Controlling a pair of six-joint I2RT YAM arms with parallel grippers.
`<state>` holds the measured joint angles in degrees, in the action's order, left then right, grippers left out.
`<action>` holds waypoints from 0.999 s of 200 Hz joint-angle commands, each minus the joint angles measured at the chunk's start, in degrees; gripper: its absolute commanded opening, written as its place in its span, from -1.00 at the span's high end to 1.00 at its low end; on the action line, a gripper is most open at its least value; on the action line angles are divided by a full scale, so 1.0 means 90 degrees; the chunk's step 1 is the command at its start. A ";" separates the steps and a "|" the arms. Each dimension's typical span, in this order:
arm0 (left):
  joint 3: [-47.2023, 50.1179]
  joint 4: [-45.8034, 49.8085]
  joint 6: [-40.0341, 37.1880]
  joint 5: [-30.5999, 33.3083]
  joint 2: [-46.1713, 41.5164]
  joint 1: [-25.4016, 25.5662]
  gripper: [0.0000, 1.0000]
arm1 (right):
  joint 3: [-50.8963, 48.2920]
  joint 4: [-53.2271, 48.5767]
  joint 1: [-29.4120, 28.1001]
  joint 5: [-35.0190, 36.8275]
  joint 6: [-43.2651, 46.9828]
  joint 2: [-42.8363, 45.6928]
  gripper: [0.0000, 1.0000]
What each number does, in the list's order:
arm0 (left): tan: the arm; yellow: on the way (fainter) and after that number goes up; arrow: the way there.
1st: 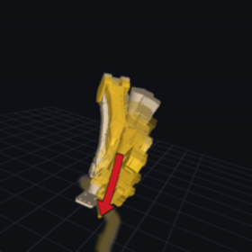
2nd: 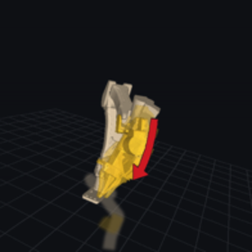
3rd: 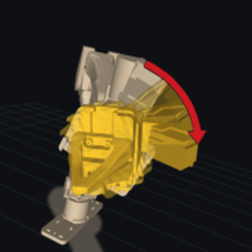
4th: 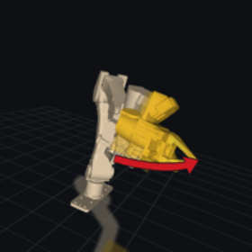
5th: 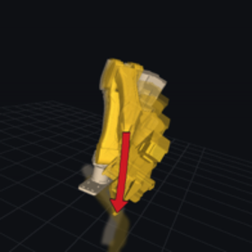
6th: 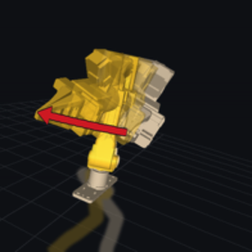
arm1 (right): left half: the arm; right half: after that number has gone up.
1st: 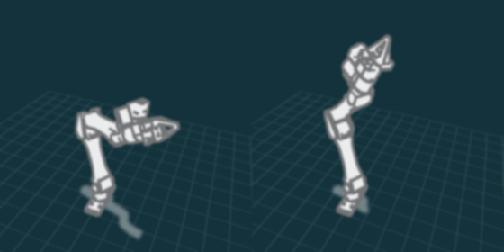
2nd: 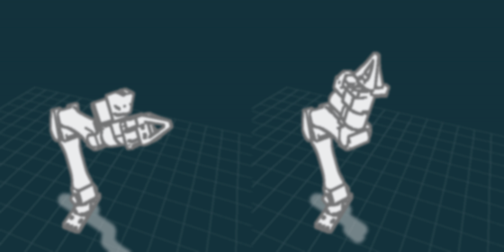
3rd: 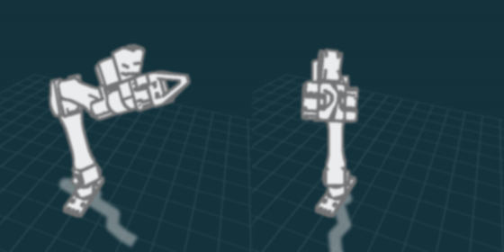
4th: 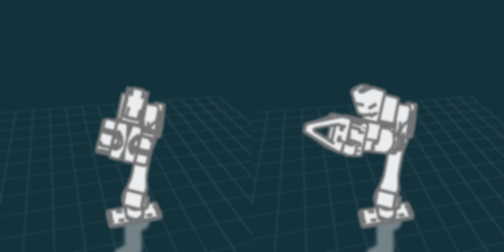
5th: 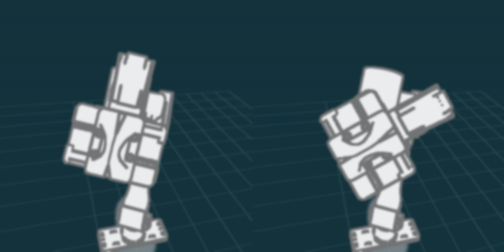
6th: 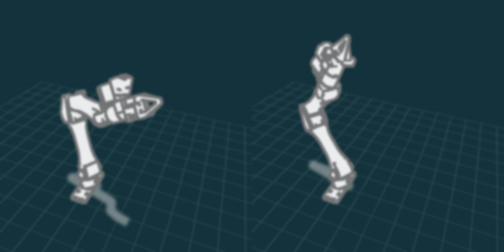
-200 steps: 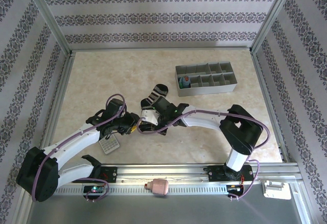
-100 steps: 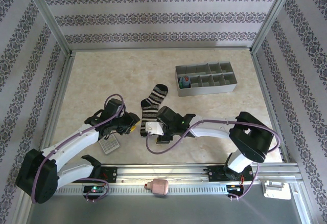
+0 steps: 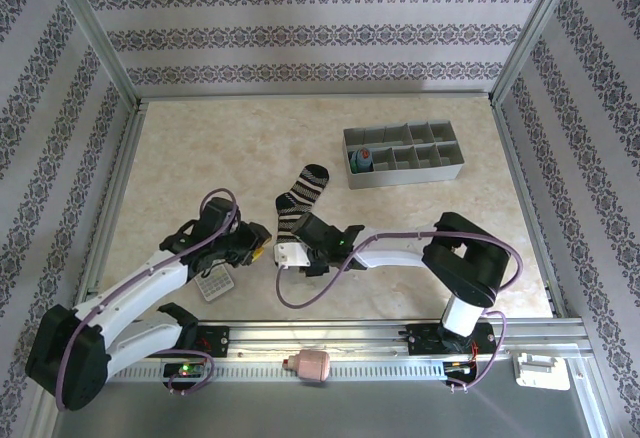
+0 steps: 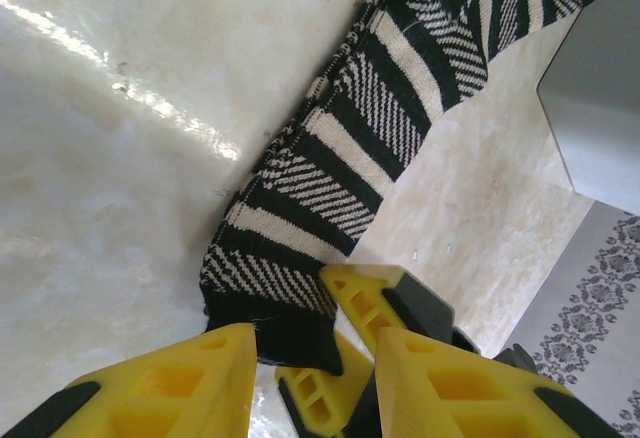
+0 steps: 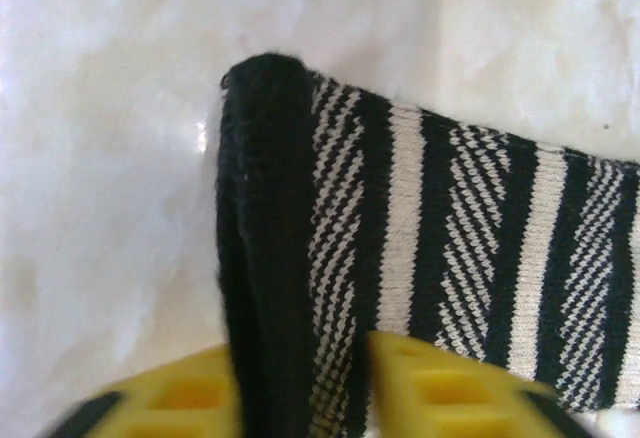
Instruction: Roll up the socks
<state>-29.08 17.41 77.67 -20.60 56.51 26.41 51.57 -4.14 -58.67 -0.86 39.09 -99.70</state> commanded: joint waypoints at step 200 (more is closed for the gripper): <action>0.0264 -0.2264 0.1121 -0.0302 0.1356 0.0013 0.50 | 0.1920 -0.1673 0.1786 -0.4621 -0.4226 -0.1635 1.00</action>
<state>-27.07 3.53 84.62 -22.87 66.59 25.87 66.39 -17.19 -43.97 -37.12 6.20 -112.12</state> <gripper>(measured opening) 0.253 0.060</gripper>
